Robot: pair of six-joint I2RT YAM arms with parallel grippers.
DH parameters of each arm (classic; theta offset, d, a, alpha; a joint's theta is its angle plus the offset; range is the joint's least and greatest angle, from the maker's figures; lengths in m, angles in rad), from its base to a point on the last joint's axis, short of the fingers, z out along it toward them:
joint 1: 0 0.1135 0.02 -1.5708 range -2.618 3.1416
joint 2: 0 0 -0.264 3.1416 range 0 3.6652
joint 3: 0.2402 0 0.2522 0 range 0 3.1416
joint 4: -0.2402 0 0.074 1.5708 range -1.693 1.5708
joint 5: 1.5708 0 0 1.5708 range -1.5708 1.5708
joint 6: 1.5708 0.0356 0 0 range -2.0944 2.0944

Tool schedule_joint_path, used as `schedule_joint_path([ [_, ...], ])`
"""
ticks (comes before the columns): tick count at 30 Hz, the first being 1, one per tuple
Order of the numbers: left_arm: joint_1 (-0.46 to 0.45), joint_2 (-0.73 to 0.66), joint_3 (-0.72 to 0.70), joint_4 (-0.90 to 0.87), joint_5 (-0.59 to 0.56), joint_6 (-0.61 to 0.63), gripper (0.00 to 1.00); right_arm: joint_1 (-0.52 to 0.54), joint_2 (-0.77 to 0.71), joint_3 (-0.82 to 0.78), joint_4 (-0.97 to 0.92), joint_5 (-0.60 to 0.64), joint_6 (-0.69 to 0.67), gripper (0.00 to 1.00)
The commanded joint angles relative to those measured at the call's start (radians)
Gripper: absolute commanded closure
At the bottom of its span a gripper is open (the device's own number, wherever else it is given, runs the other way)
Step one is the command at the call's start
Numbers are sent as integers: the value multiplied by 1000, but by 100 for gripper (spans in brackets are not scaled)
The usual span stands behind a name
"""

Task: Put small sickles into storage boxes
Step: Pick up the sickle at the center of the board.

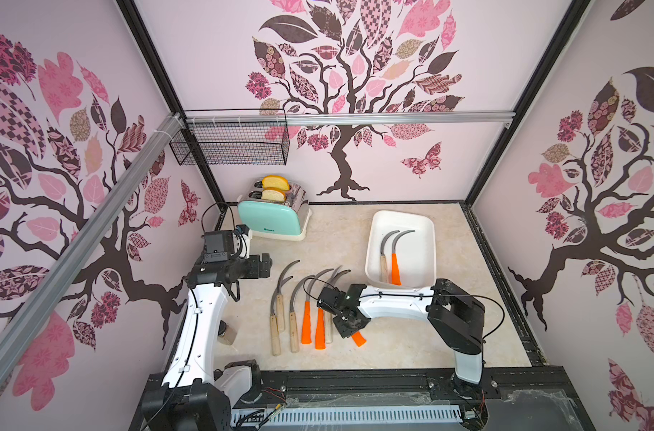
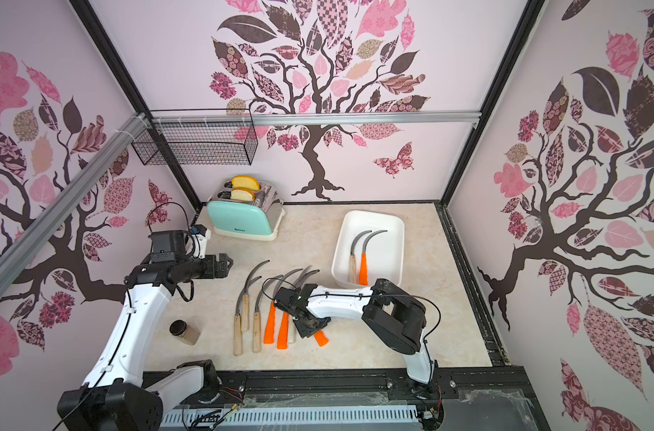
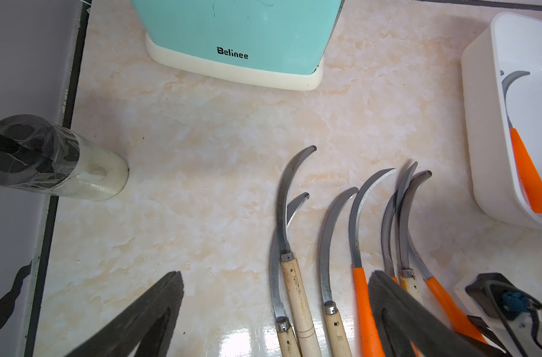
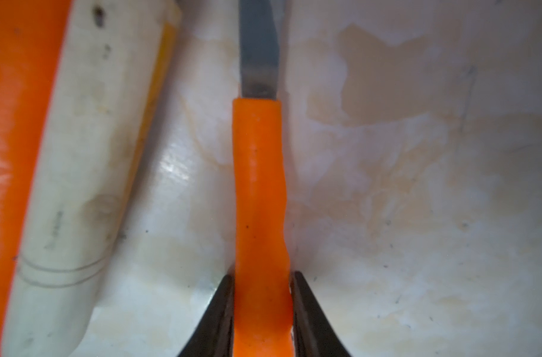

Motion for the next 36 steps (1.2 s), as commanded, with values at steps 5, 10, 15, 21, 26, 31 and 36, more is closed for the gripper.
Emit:
schedule_joint_path([
  [5,-4,0,14,-12,18,13,2,-25,-4,-1,-129,25,-52,69],
  [10,-2,1,19,-15,19,11,2,-37,-13,1,-151,15,-83,68],
  [15,-3,4,19,-15,25,8,2,-58,-32,-4,-165,-6,-131,68],
  [21,-3,7,21,-14,27,6,2,-73,-42,-19,-188,-21,-171,68],
  [26,-4,11,25,-16,27,8,2,-87,-66,-30,-205,-29,-190,69],
  [31,-3,10,28,-12,27,6,2,-105,-93,-45,-219,-38,-211,69],
  [36,-3,9,24,-11,26,6,2,-120,-109,-66,-219,-37,-225,70],
])
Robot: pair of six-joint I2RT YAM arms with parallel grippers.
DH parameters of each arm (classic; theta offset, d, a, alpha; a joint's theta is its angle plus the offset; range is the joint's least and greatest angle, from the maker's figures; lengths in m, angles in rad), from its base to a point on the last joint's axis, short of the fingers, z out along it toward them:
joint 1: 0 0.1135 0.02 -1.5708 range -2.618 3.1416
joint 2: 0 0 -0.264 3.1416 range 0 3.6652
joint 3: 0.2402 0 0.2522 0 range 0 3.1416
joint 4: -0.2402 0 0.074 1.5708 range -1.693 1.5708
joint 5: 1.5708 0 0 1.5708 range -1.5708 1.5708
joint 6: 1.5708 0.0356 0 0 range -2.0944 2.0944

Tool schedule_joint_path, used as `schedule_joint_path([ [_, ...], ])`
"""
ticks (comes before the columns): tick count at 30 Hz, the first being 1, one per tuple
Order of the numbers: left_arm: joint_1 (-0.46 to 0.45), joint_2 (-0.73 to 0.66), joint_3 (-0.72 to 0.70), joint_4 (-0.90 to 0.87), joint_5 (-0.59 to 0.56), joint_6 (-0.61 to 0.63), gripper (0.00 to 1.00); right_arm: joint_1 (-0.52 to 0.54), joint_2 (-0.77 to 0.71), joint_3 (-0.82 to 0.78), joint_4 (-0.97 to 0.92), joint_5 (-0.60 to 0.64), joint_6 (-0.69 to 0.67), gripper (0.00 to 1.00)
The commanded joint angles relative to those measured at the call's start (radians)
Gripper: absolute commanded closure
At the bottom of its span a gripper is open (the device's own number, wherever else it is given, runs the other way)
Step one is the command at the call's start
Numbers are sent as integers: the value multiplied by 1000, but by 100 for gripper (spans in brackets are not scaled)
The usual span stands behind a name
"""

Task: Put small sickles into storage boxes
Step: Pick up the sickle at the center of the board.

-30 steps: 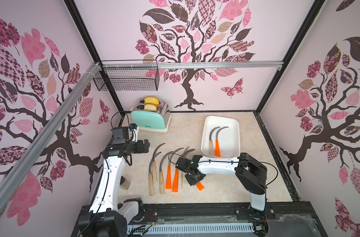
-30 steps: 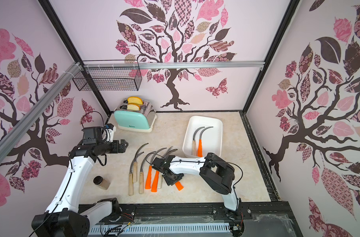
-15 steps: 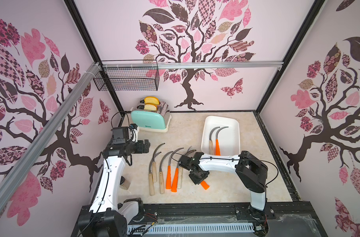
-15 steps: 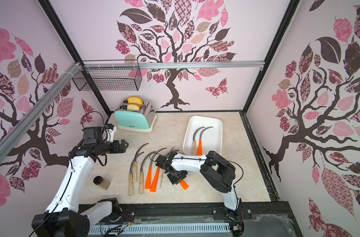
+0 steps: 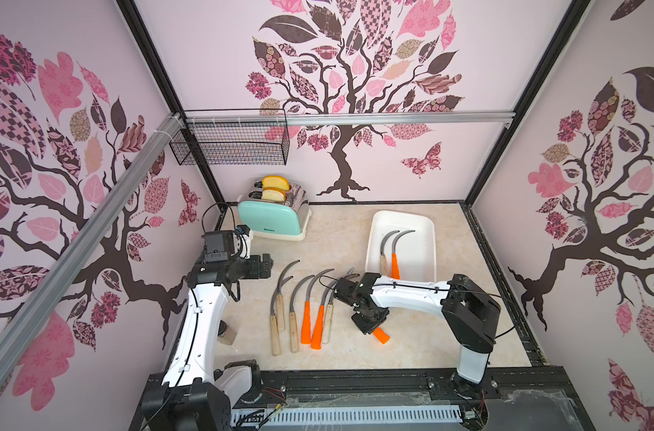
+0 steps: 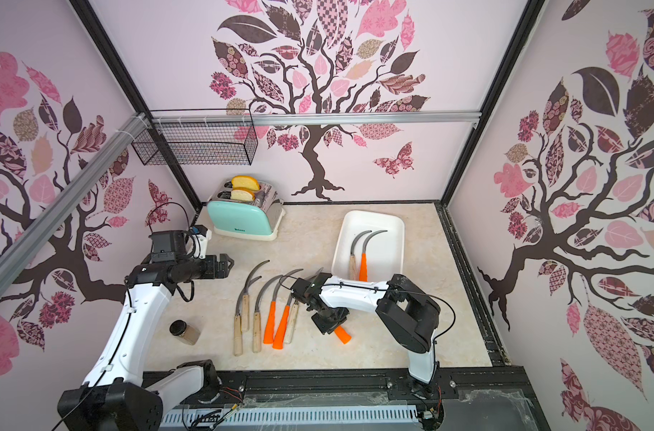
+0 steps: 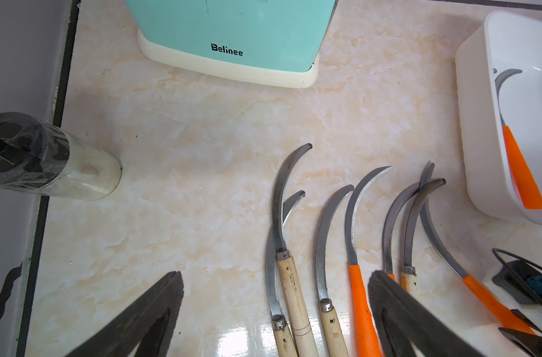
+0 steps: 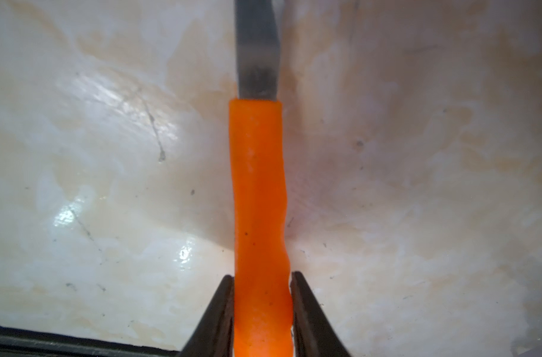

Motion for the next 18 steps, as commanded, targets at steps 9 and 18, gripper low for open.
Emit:
schedule_joint_path([
  [9,-3,6,20,-2,8,8,2,-15,-63,-37,-38,4,-29,73],
  [18,-2,5,18,2,14,0,2,-17,-100,-47,-79,-7,-57,73],
])
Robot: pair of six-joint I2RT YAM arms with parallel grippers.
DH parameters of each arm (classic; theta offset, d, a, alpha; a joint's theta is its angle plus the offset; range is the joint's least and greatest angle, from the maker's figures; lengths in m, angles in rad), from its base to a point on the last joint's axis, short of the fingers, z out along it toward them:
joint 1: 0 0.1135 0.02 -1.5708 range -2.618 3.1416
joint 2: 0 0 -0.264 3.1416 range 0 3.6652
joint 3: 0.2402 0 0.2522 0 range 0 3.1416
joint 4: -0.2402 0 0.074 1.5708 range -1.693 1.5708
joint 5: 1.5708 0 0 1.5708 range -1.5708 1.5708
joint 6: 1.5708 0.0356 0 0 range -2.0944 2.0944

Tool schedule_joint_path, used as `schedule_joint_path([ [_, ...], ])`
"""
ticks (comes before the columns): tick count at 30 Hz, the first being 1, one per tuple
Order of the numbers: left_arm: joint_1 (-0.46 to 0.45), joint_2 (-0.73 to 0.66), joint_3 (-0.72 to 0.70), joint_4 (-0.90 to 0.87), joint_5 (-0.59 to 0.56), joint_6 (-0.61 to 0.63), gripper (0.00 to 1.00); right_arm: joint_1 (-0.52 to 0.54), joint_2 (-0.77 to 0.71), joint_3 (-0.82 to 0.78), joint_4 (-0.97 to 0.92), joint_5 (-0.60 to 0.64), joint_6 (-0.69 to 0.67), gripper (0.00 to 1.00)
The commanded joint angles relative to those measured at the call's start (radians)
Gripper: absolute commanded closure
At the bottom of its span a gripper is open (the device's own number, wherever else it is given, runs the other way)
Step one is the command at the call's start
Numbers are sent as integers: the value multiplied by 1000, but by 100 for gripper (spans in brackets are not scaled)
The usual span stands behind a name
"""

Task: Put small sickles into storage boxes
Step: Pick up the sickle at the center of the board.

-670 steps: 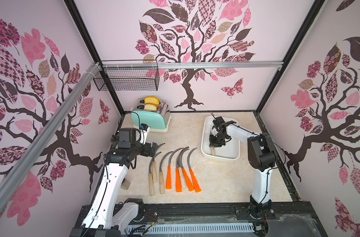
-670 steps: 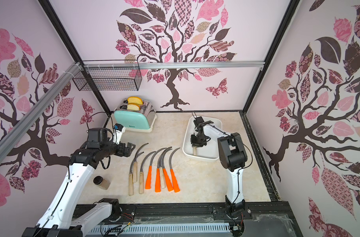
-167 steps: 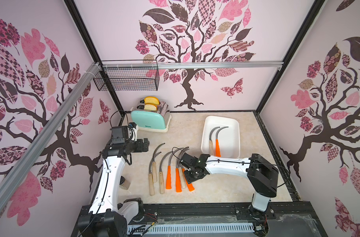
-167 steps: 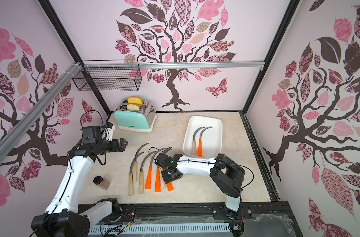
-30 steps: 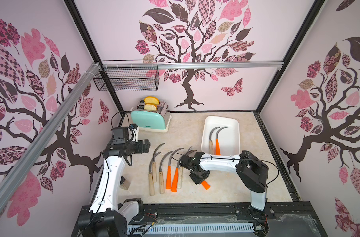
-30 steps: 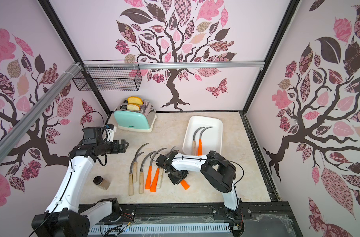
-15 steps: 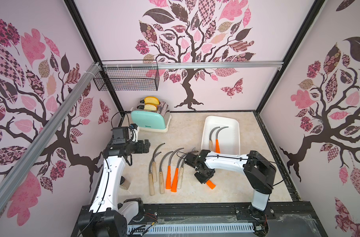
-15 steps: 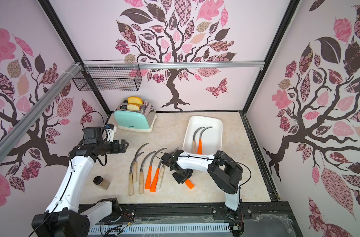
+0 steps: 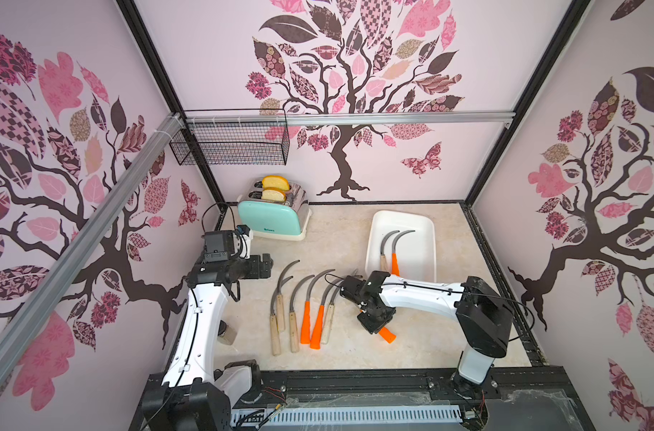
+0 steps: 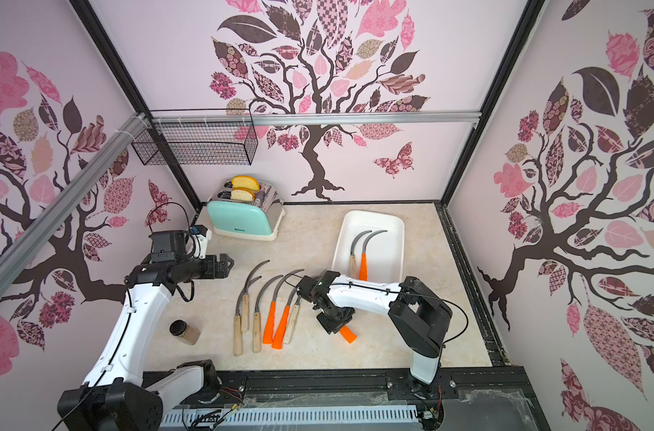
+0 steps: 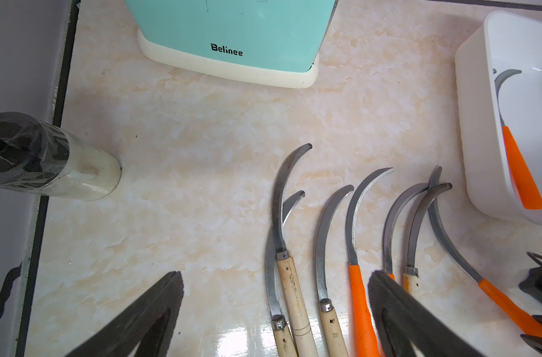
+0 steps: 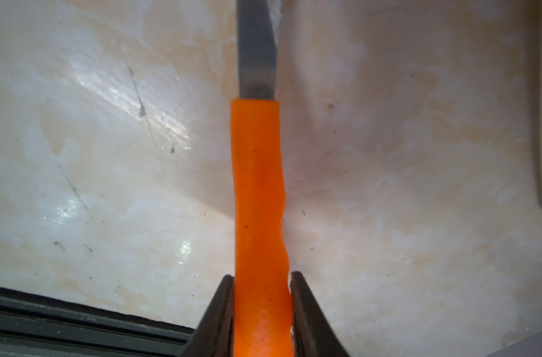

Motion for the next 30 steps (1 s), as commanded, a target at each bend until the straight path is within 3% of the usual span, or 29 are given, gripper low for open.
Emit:
schedule_joint_path([
  [1,-3,4,18,2,13,2,2,-4,-19,-12,-51,0,-25,73],
  [16,-6,0,27,-11,31,8,2,-16,2,-9,-74,-25,-16,74],
  [30,-17,-6,27,-3,36,0,2,-16,-40,113,-191,-156,-48,73],
])
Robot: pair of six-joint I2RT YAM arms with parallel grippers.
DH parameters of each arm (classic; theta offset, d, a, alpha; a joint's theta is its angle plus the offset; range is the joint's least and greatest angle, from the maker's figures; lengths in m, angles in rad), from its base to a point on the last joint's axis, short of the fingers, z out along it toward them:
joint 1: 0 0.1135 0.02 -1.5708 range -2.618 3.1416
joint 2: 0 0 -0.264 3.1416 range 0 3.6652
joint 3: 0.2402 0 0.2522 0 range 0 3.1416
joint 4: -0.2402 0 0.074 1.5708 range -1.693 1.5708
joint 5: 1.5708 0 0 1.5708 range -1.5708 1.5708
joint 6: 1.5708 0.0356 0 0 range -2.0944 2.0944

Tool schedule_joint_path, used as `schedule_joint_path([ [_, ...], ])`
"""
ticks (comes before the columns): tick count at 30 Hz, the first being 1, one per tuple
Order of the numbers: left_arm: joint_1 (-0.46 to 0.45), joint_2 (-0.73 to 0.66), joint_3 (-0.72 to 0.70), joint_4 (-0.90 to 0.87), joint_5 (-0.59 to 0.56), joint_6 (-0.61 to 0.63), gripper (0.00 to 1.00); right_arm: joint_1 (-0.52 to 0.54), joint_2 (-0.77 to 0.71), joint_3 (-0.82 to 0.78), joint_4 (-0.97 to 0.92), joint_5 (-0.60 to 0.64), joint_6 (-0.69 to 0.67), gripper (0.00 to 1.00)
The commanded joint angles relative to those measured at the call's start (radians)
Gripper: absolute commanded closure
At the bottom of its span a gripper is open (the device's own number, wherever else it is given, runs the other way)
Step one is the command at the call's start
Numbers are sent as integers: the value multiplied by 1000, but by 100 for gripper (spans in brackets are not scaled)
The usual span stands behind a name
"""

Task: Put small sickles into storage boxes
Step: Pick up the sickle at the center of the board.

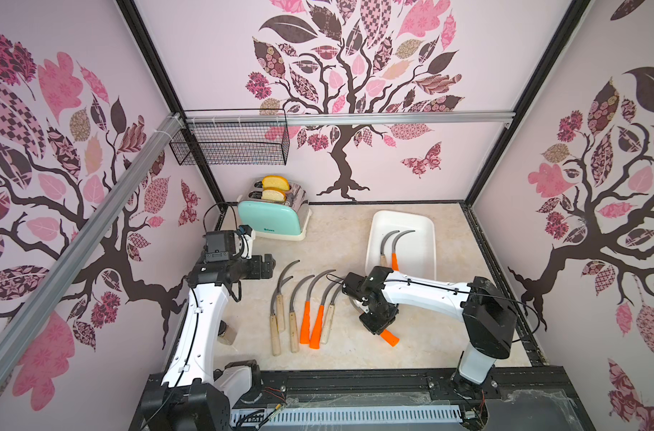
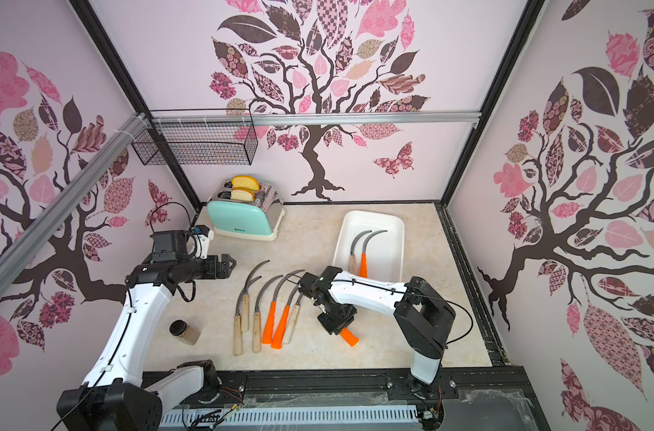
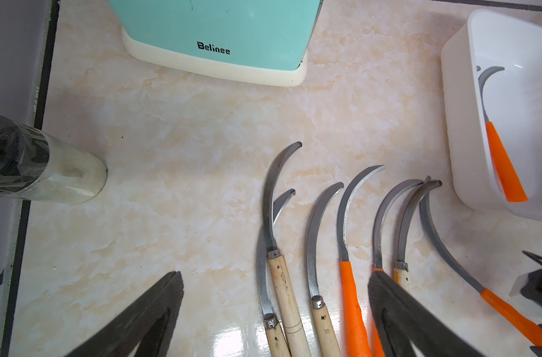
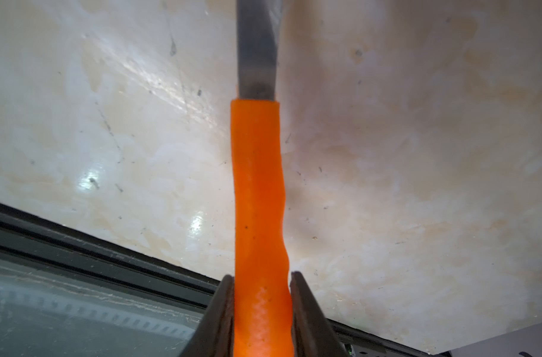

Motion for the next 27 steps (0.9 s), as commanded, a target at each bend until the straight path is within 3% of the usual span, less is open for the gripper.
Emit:
schedule_joint_path([
  [1,-4,-7,26,4,12,2,2,-3,-21,54,-67,-54,-15,73],
  [27,-10,4,35,12,22,6,2,-2,-25,150,-176,-97,18,74],
])
